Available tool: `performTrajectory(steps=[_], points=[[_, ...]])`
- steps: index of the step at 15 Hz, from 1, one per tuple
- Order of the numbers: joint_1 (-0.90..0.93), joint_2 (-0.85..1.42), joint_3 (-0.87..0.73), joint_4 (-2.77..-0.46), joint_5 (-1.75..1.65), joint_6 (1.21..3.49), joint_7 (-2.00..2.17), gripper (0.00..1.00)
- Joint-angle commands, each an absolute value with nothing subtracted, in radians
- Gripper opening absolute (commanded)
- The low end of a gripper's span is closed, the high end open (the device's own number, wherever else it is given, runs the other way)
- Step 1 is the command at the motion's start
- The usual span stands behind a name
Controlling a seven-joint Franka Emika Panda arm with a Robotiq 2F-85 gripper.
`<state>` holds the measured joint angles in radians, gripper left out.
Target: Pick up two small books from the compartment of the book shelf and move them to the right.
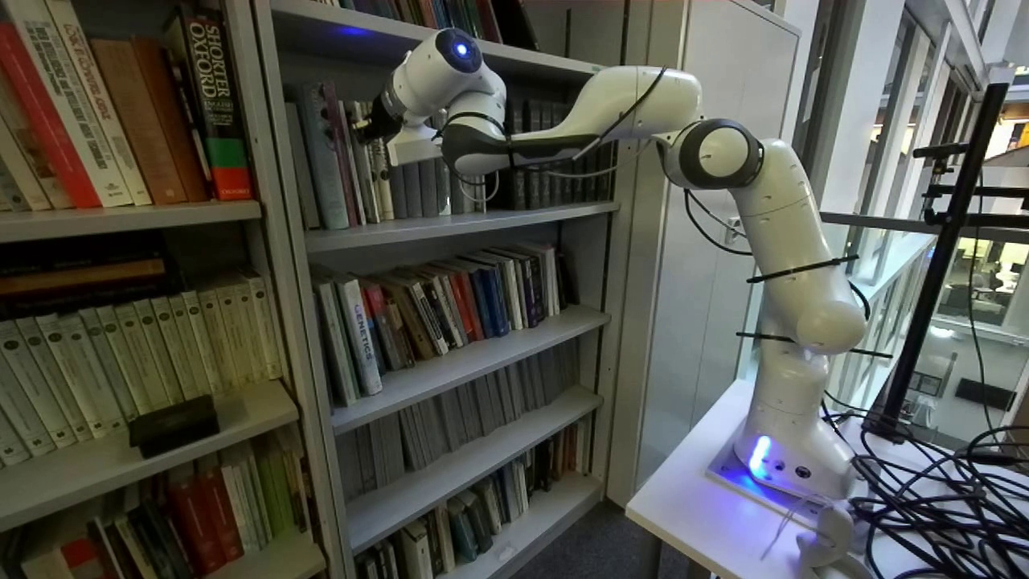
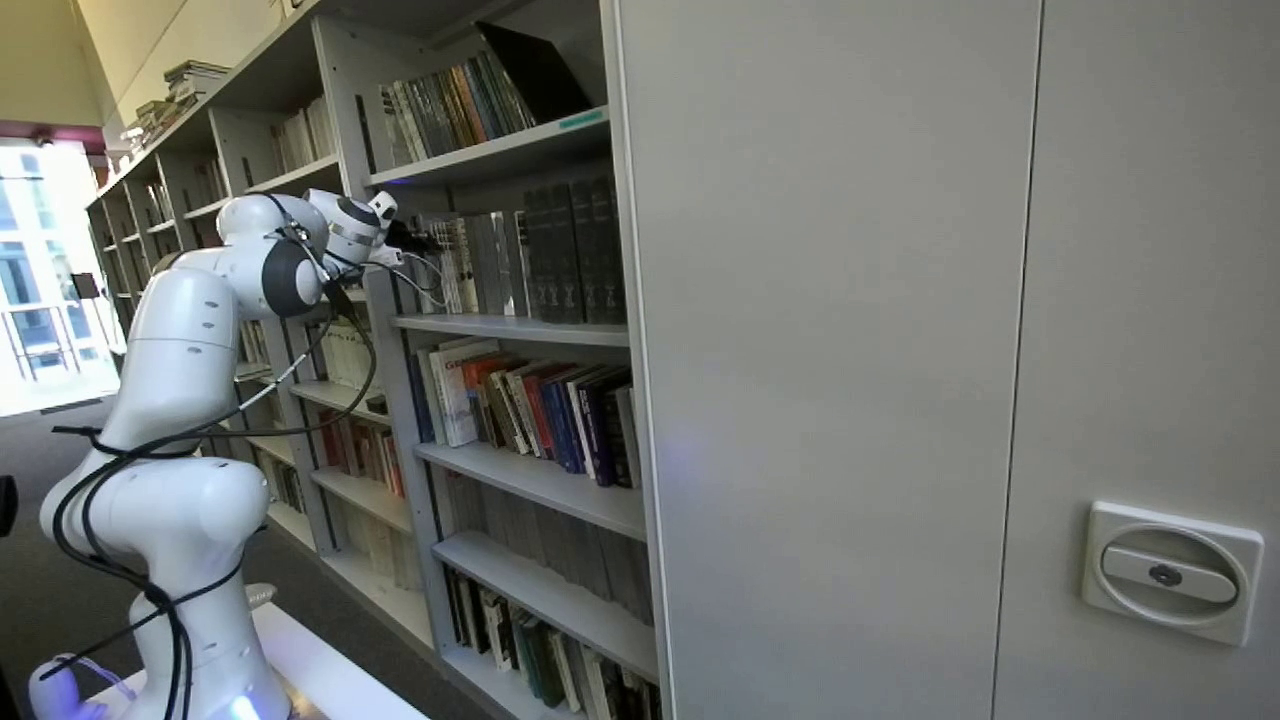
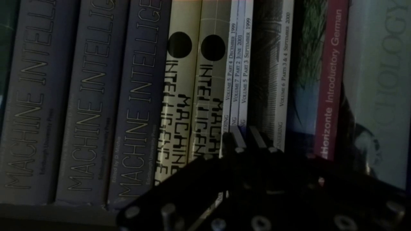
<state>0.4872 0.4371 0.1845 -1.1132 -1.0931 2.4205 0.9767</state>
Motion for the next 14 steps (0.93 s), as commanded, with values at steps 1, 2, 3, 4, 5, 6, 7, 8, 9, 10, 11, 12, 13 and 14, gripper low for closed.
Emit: performTrajectory(steps=[1,2,3,4,5,6,7,8,9,10,11,12,13,14], points=[[0.484,0.430,0.168,-1.113,-1.119,2.417,0.987,0.02],[0.482,0.423,0.168,-1.123,-1.117,2.420,0.989,0.02],[0.481,0.417,0.169,-1.132,-1.116,2.423,0.990,0.02],[0.479,0.409,0.170,-1.146,-1.114,2.426,0.991,0.02],[0.476,0.401,0.172,-1.157,-1.111,2.430,0.991,0.02],[0.474,0.396,0.174,-1.167,-1.107,2.433,0.991,0.02],[0.473,0.388,0.176,-1.180,-1.105,2.437,0.992,0.02],[0.472,0.382,0.177,-1.189,-1.103,2.440,0.992,0.02],[0.471,0.377,0.176,-1.198,-1.104,2.441,0.994,0.02],[0.470,0.371,0.176,-1.207,-1.104,2.441,0.998,0.02],[0.469,0.366,0.176,-1.214,-1.103,2.442,0.998,0.02],[0.467,0.361,0.176,-1.221,-1.101,2.441,0.994,0.02],[0.466,0.358,0.175,-1.225,-1.103,2.440,0.997,0.02],[0.465,0.355,0.174,-1.228,-1.104,2.440,0.999,0.02]])
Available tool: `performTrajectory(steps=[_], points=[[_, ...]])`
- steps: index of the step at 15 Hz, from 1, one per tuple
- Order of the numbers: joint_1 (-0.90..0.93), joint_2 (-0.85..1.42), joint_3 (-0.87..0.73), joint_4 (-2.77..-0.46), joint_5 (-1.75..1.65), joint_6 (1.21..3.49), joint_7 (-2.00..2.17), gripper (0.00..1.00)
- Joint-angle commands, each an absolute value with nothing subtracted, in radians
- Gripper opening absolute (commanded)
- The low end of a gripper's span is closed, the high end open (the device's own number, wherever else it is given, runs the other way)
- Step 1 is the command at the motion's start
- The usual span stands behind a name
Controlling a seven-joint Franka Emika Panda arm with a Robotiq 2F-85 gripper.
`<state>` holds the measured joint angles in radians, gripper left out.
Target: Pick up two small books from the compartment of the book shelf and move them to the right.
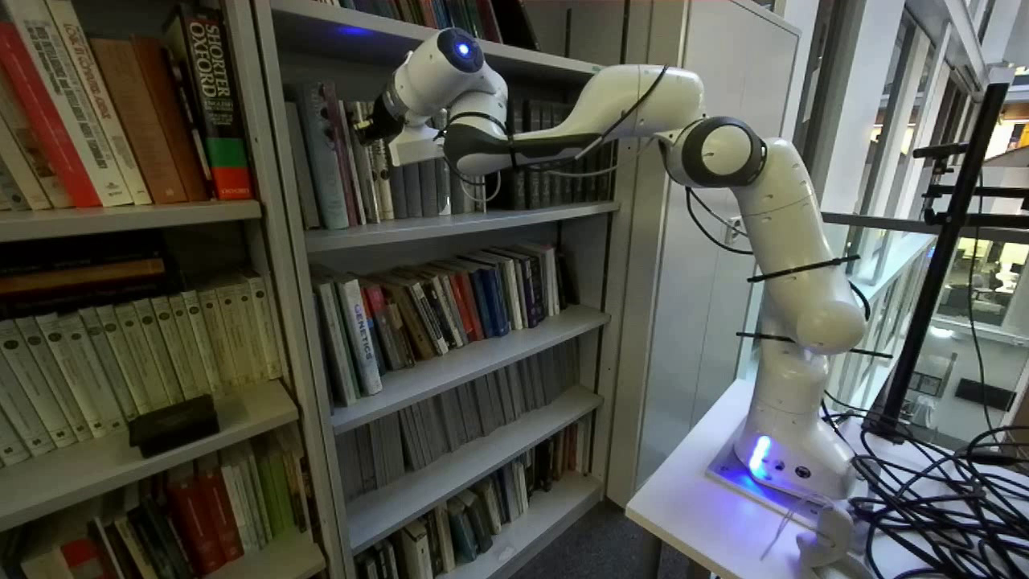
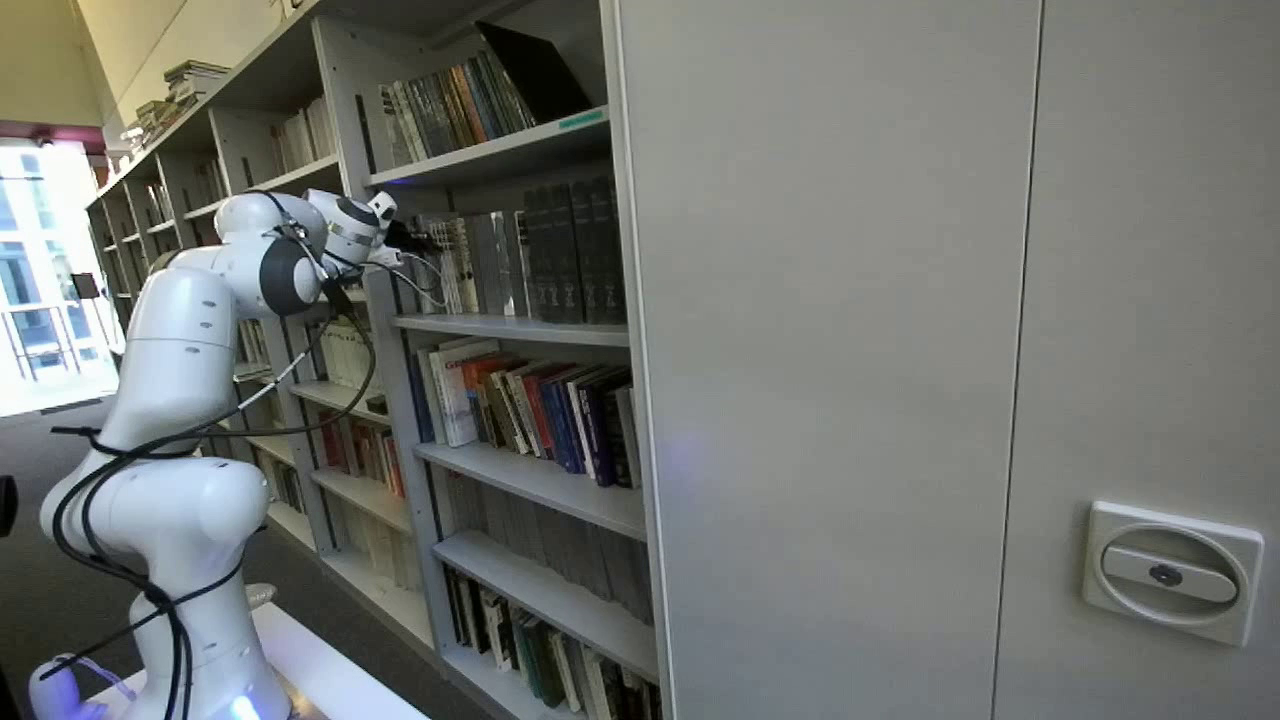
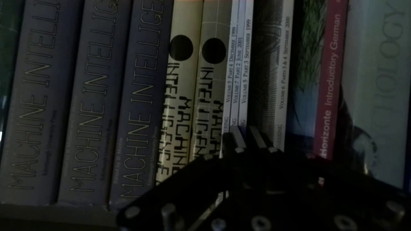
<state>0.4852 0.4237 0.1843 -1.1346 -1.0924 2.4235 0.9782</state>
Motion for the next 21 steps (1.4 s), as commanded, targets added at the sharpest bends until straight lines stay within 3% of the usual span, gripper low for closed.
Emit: performTrajectory(steps=[1,17,18,19,21], points=[[0.465,0.352,0.173,-1.230,-1.106,2.439,1.000,0.02],[0.458,0.270,0.173,-1.331,-1.102,2.444,1.022,0.02],[0.456,0.268,0.175,-1.334,-1.096,2.448,1.015,0.32],[0.454,0.267,0.177,-1.338,-1.091,2.451,1.009,0.34],[0.452,0.263,0.177,-1.343,-1.092,2.449,1.009,0.47]])
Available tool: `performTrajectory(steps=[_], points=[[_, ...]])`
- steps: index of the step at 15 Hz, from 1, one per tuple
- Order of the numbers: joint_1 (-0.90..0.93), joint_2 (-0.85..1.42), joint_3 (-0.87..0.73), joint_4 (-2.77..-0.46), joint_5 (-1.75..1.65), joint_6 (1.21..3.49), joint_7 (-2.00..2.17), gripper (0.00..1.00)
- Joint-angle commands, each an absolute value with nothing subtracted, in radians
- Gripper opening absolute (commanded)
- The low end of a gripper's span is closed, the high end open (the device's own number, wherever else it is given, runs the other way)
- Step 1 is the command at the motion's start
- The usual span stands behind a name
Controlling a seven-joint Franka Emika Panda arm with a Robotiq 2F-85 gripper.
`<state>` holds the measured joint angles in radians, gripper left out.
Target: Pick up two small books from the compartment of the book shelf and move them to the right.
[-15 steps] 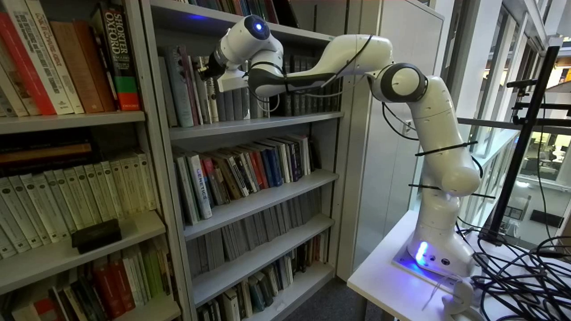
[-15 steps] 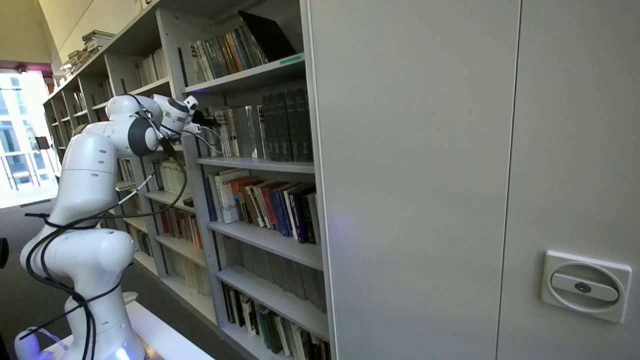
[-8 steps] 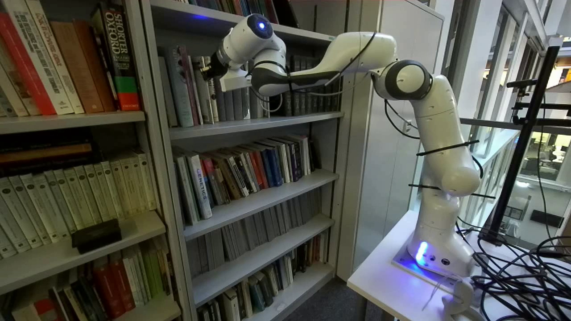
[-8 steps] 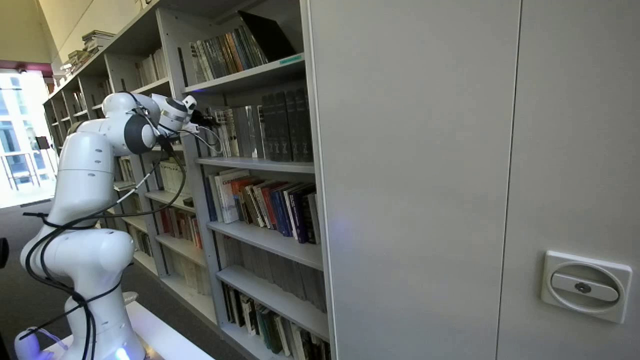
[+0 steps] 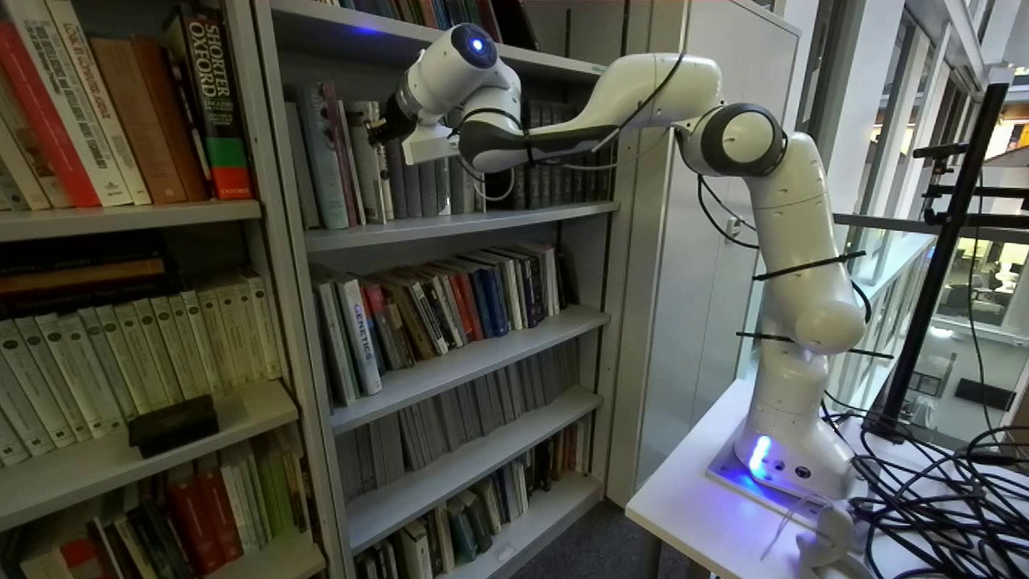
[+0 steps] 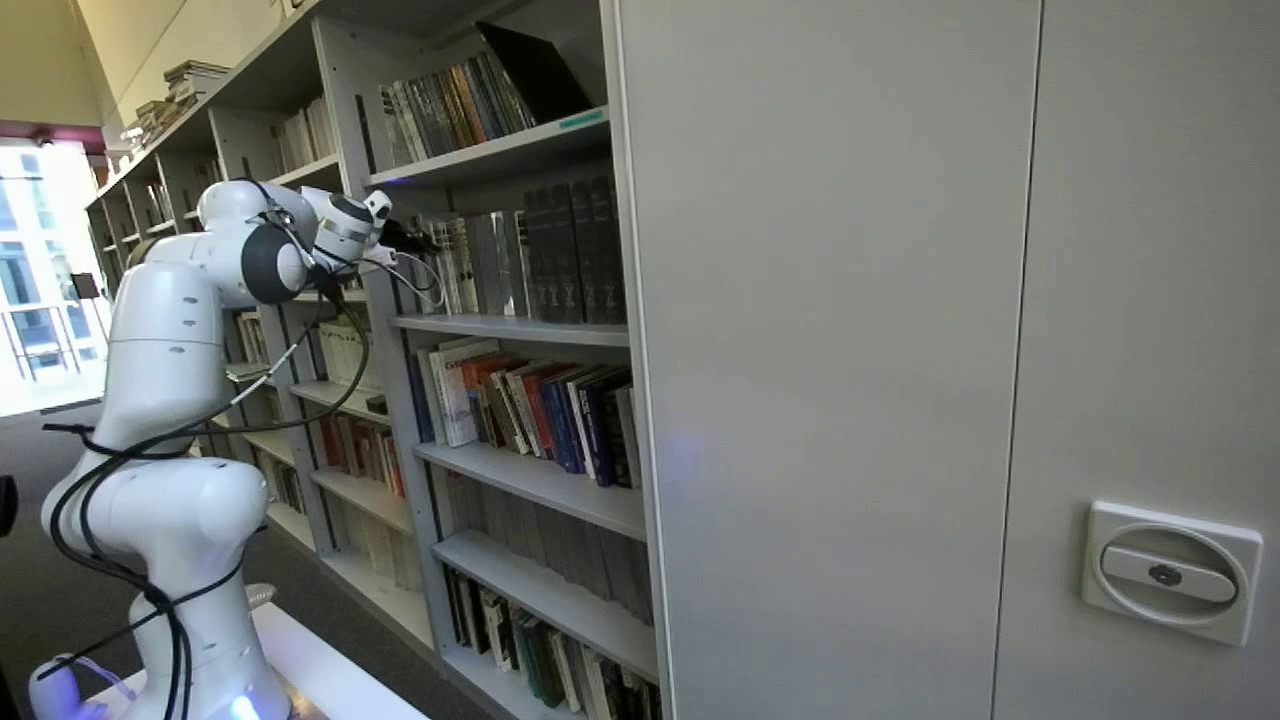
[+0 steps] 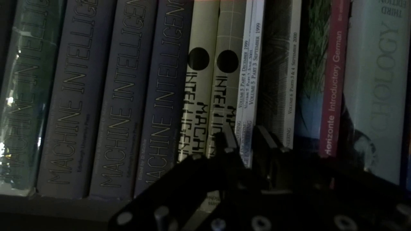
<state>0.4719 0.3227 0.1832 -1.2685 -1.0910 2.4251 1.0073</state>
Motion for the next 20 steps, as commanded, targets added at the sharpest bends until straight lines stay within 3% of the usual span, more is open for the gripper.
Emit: performTrajectory(steps=[1,7,20], points=[[0.450,0.263,0.178,-1.343,-1.092,2.448,1.007,0.57],[0.456,0.290,0.181,-1.305,-1.096,2.444,0.995,0.99],[0.476,0.318,0.186,-1.249,-1.102,2.434,0.976,1.00]])
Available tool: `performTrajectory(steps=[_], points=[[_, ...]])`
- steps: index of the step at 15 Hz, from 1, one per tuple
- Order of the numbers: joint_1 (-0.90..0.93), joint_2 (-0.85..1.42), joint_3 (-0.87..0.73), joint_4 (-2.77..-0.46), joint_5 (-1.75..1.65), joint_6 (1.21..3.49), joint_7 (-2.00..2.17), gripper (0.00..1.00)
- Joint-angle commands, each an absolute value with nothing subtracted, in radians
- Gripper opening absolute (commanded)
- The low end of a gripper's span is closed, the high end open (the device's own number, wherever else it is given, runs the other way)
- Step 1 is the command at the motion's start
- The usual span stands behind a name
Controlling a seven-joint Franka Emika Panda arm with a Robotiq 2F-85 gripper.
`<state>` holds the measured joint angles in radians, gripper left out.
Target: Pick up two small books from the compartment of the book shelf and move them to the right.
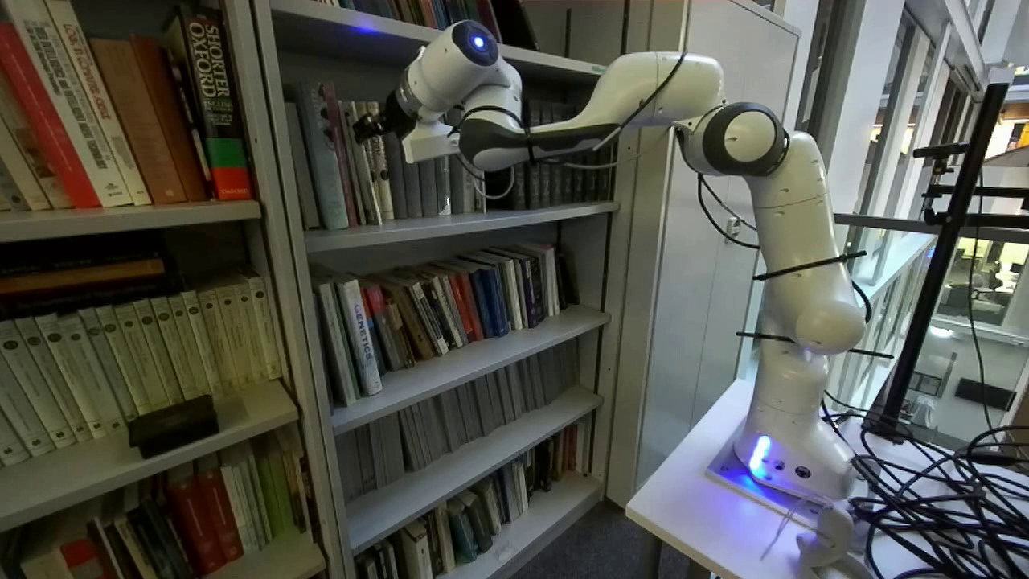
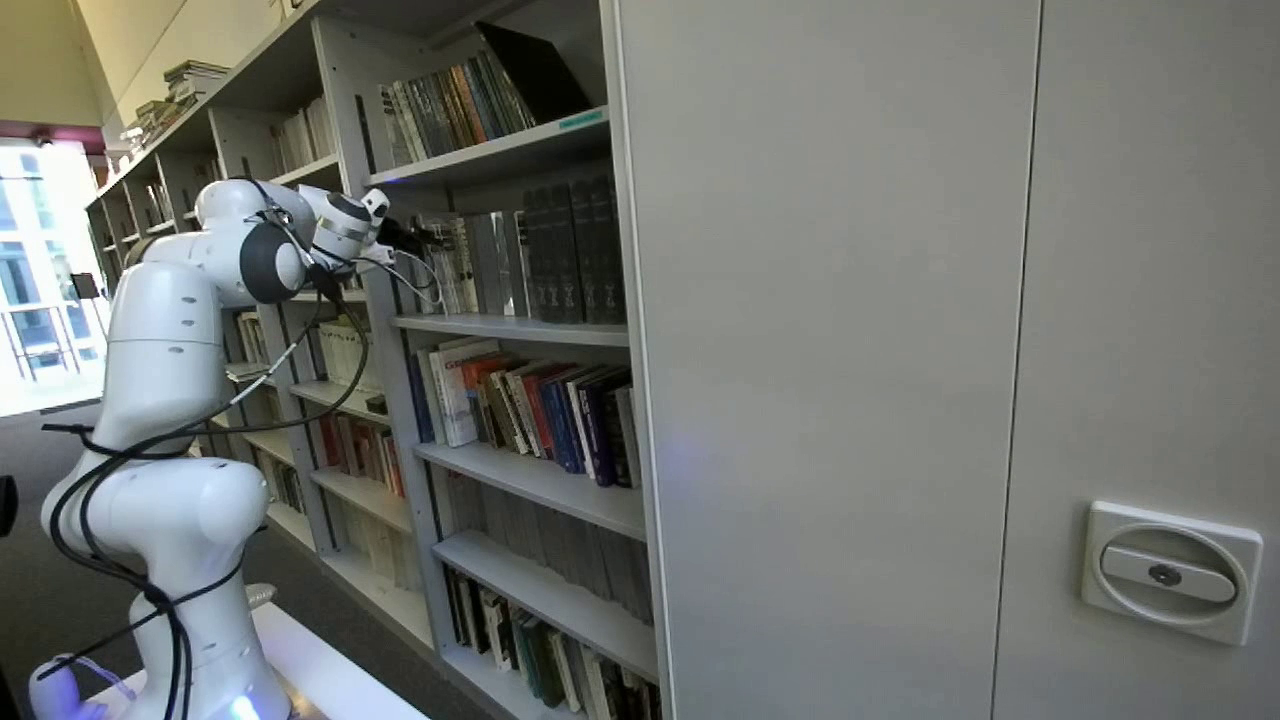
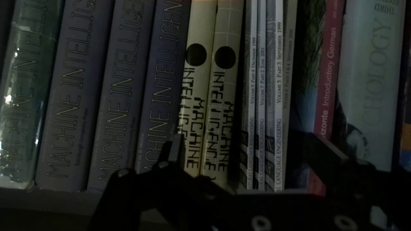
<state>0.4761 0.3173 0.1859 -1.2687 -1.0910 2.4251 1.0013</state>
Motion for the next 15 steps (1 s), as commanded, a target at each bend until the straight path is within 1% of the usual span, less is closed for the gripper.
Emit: performTrajectory(steps=[1,10,11,12,15], points=[[0.477,0.319,0.186,-1.246,-1.102,2.434,0.975,1.00],[0.482,0.353,0.185,-1.189,-1.100,2.430,0.927,1.00],[0.481,0.351,0.185,-1.191,-1.101,2.432,0.918,0.75],[0.481,0.350,0.185,-1.192,-1.101,2.433,0.913,0.74],[0.478,0.343,0.184,-1.203,-1.099,2.439,0.903,0.53]])
